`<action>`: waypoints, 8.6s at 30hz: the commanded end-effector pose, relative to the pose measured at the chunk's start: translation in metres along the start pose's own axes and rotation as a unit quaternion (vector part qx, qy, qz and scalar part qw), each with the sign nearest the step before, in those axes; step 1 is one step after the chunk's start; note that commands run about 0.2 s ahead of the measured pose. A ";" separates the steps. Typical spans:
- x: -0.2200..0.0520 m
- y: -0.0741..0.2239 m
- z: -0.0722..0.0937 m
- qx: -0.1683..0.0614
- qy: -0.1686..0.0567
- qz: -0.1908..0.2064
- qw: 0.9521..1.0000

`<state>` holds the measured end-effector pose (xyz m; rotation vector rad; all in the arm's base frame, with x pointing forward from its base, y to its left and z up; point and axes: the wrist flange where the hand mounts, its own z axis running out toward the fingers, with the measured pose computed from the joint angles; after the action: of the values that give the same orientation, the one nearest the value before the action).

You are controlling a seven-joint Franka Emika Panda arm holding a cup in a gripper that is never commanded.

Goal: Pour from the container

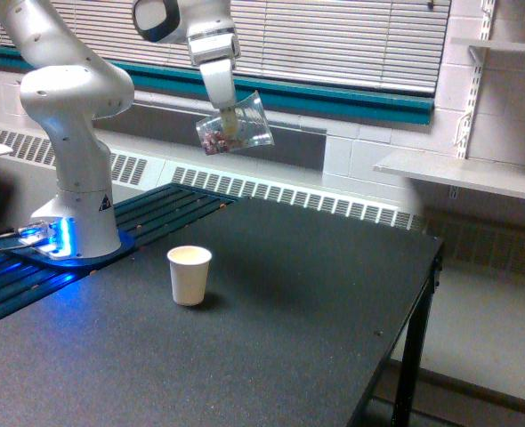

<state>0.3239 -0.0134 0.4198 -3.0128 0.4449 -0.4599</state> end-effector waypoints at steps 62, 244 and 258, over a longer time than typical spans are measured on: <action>-0.045 0.067 0.043 -0.013 -0.118 -0.024 0.993; -0.083 0.108 0.140 -0.100 -0.266 -0.081 0.955; -0.078 0.112 0.135 -0.103 -0.263 -0.076 0.956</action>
<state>0.2707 -0.1002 0.2634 -3.1968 0.2281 0.3787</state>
